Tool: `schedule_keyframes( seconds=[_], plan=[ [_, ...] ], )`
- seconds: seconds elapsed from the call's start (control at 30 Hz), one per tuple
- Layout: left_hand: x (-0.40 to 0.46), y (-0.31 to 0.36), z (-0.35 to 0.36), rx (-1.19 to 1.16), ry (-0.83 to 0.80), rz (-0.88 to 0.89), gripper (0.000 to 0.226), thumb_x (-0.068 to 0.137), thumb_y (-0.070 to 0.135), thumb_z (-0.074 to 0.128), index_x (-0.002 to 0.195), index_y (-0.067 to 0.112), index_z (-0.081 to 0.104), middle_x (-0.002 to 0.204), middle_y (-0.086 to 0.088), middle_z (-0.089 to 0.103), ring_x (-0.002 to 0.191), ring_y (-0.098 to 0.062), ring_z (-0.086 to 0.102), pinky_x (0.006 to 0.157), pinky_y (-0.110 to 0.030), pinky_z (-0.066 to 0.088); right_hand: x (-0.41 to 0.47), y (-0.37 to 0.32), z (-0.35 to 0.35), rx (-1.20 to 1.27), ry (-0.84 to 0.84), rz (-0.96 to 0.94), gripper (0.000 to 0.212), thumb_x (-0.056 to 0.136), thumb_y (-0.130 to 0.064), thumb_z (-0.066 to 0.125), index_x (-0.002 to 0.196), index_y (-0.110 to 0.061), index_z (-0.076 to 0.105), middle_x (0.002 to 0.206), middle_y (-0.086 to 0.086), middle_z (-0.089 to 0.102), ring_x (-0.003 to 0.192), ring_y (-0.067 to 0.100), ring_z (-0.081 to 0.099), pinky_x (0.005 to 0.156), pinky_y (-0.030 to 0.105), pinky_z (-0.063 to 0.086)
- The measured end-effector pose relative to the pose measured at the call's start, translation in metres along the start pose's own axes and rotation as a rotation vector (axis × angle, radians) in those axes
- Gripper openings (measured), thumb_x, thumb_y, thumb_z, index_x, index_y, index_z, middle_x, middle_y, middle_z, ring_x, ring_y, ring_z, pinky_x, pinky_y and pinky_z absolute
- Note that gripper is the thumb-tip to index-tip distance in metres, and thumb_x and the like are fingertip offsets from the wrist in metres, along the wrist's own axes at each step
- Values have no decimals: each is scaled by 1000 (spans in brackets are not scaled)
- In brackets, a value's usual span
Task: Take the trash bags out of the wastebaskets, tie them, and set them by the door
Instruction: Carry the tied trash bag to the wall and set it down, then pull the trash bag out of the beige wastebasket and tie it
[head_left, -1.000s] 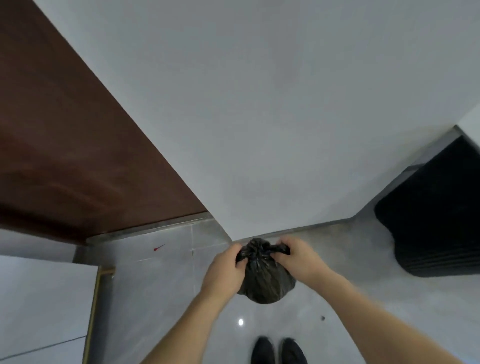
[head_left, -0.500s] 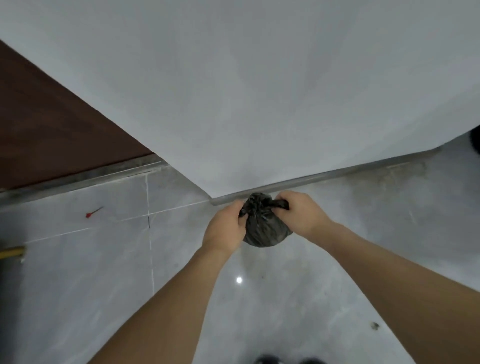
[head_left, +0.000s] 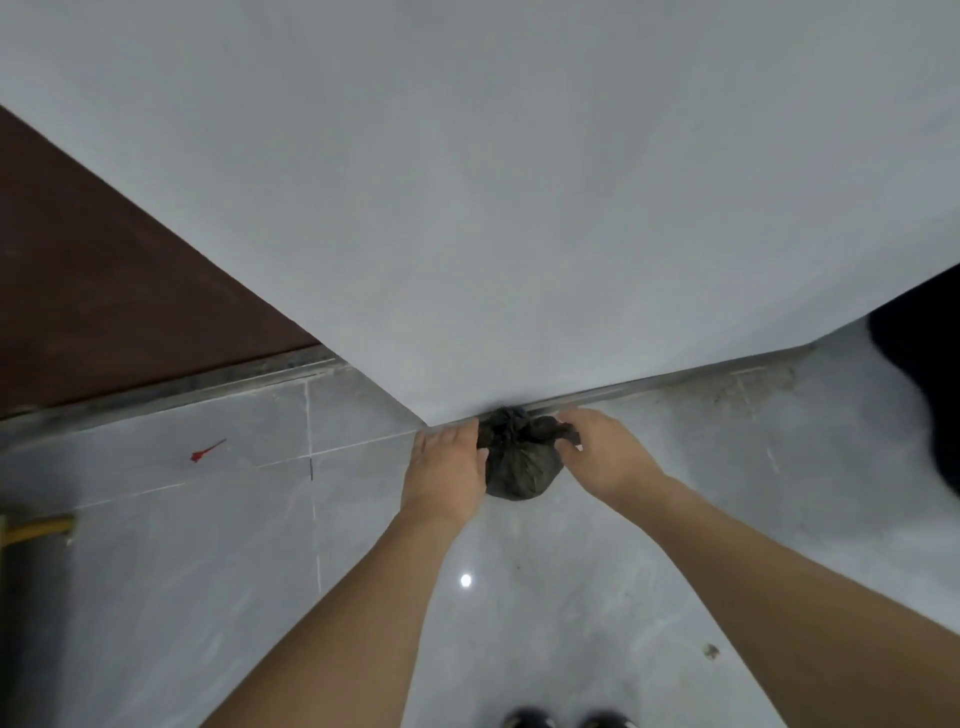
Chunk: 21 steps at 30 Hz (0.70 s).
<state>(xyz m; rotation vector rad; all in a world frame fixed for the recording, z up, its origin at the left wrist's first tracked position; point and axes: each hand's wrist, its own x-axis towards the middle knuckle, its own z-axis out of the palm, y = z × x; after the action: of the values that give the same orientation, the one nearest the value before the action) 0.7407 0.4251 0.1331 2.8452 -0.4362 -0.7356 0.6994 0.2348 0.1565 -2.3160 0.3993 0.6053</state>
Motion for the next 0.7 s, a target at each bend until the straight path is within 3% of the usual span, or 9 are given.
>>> schedule_keyframes(
  seconds=[0.13,0.33,0.5,0.7],
  plan=[
    [-63,41,-104,13,-36,40,49,104,33,27,150,15,27,152,-1,36,143,-18,27,121,-39,6,-71,-68,-85,-63,7,9,44,100,-24,42,142,-11,43,142,8,50,129,23,47,106,32,35],
    [-217,126,-317,-120,-3,157,51,105,33,29,151,13,24,155,-2,31,143,-17,24,121,-33,9,-239,-193,-247,-212,-45,-3,47,103,-29,32,144,-5,33,149,11,39,137,25,34,113,33,25],
    [-326,174,-481,-41,231,262,54,105,31,28,153,9,16,159,-7,22,147,-19,16,121,-32,9,-381,-279,-376,-295,115,6,46,103,-30,30,139,-2,34,146,13,38,136,28,33,110,36,24],
    [-362,212,-598,38,502,387,56,105,33,22,154,8,10,162,-8,13,149,-20,8,122,-34,7,-447,-334,-467,-387,368,-50,56,103,-34,27,148,-2,22,156,13,25,144,27,21,118,39,17]
  ],
)
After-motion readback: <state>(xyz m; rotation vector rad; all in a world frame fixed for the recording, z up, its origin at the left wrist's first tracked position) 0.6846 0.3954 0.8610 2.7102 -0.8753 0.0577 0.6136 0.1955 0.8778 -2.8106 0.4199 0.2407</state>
